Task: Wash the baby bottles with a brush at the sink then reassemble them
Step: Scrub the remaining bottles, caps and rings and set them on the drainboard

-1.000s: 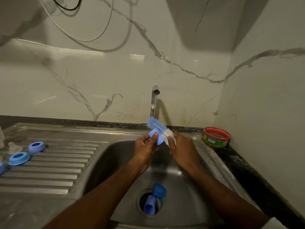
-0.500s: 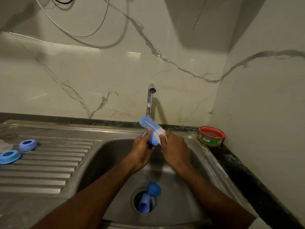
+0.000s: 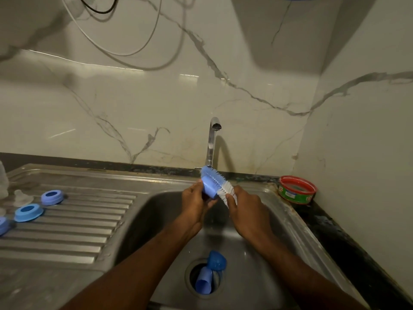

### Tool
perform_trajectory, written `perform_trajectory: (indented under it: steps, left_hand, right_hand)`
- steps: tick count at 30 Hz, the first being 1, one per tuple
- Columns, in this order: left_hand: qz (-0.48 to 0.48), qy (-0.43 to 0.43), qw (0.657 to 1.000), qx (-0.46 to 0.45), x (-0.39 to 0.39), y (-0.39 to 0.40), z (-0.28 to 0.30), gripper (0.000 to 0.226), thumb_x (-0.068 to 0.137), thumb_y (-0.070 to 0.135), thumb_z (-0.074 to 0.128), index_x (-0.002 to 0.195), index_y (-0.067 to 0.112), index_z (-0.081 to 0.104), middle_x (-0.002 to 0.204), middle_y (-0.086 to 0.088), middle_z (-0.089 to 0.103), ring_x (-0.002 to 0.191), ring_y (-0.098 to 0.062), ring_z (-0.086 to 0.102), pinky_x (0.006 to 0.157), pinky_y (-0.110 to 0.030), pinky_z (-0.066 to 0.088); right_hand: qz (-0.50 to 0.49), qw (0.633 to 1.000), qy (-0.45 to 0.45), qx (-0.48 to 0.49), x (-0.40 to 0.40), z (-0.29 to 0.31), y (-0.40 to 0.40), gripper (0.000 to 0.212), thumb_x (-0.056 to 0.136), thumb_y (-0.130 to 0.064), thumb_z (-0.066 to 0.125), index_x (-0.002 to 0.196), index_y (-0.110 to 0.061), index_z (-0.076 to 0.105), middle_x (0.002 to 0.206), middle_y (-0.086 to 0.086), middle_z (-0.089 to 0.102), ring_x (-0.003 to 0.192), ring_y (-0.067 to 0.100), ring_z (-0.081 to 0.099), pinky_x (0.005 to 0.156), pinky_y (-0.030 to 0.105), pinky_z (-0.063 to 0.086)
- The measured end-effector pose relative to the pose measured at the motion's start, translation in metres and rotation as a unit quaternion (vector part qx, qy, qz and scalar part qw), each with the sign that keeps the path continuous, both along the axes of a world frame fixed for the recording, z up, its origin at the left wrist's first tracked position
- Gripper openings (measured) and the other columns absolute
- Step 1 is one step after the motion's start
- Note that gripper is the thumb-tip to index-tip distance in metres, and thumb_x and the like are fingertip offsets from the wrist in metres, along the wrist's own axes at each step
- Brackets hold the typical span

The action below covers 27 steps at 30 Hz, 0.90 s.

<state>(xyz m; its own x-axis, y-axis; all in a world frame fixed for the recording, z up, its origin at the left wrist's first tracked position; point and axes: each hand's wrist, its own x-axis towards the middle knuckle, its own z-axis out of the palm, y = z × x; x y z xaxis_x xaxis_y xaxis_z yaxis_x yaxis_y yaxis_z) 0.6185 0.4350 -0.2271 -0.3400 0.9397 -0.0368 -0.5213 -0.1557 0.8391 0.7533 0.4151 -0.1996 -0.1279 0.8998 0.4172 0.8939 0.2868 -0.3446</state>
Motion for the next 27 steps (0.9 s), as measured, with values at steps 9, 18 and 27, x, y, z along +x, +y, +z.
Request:
perform_trajectory:
  steps: [9,18,27]
  left_hand:
    - [-0.05,0.069,0.996,0.0,0.005,0.003,-0.004,0.042,0.102,0.031,0.056,0.133,0.003,0.057,0.117,-0.016,0.071,0.106,-0.026,0.071,0.085,-0.033,0.06]
    - [-0.071,0.049,0.995,0.041,0.002,0.0,0.0,0.046,0.105,0.036,0.045,0.145,0.013,0.04,0.132,-0.018,0.06,0.111,-0.028,0.067,0.077,-0.032,0.062]
    - [0.009,0.159,0.985,0.067,-0.009,0.002,0.001,0.024,0.101,0.038,0.056,0.116,0.022,0.065,0.113,-0.006,0.072,0.103,-0.02,0.071,0.08,-0.028,0.059]
  right_hand:
    - [-0.005,0.999,0.012,-0.045,0.004,-0.001,0.006,0.043,0.106,-0.043,0.043,0.143,-0.022,0.047,0.134,0.003,0.063,0.115,0.019,0.061,0.093,0.029,0.046]
    - [0.02,0.999,0.028,-0.038,0.006,0.002,0.003,0.041,0.106,-0.045,0.042,0.137,-0.022,0.056,0.122,0.002,0.069,0.106,0.019,0.065,0.083,0.028,0.044]
    - [0.039,0.996,0.061,-0.042,0.007,0.004,0.006,0.04,0.104,-0.048,0.046,0.132,-0.023,0.06,0.107,0.002,0.073,0.091,0.018,0.069,0.084,0.034,0.054]
